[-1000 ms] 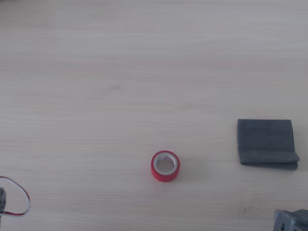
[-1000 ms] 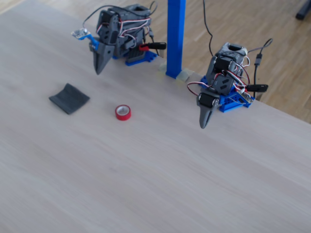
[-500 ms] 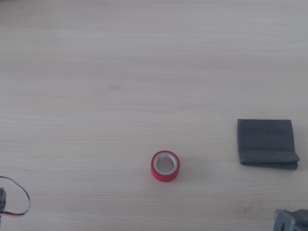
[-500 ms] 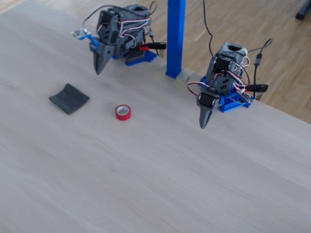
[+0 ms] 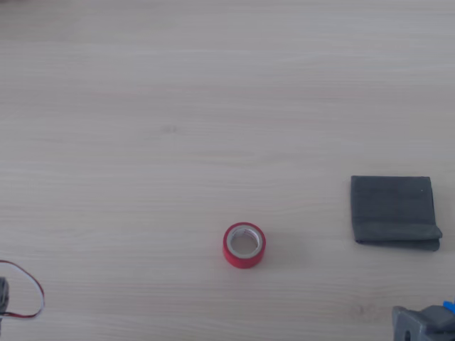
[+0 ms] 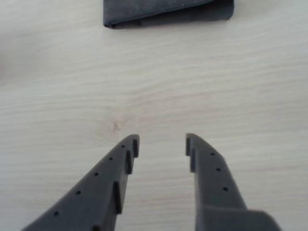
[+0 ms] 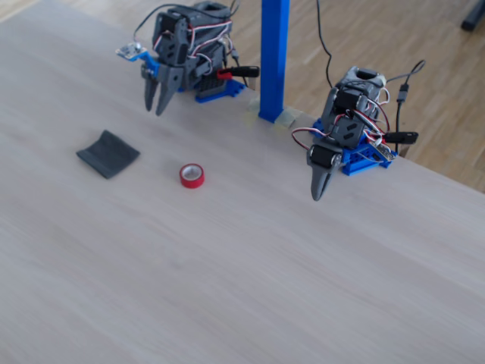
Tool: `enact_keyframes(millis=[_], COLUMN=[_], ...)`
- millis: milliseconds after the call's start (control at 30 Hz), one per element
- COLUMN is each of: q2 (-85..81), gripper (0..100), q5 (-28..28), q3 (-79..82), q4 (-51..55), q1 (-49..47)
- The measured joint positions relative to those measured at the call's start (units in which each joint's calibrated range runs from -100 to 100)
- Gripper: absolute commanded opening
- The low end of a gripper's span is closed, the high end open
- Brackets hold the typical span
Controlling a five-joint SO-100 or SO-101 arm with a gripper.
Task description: Grab the red tape and move it to the grey mat
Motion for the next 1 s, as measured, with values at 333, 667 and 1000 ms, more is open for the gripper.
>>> enact_keyframes(millis=[333, 667, 1000], q2=[14.65, 35.14, 49.96], gripper=[19, 19, 19], q5=[-0.05, -0.05, 0.1], q3=[-15.13, -25.6, -31.33], q4=[0.75, -10.13, -22.01], q1=[-5.05, -11.83, -17.63])
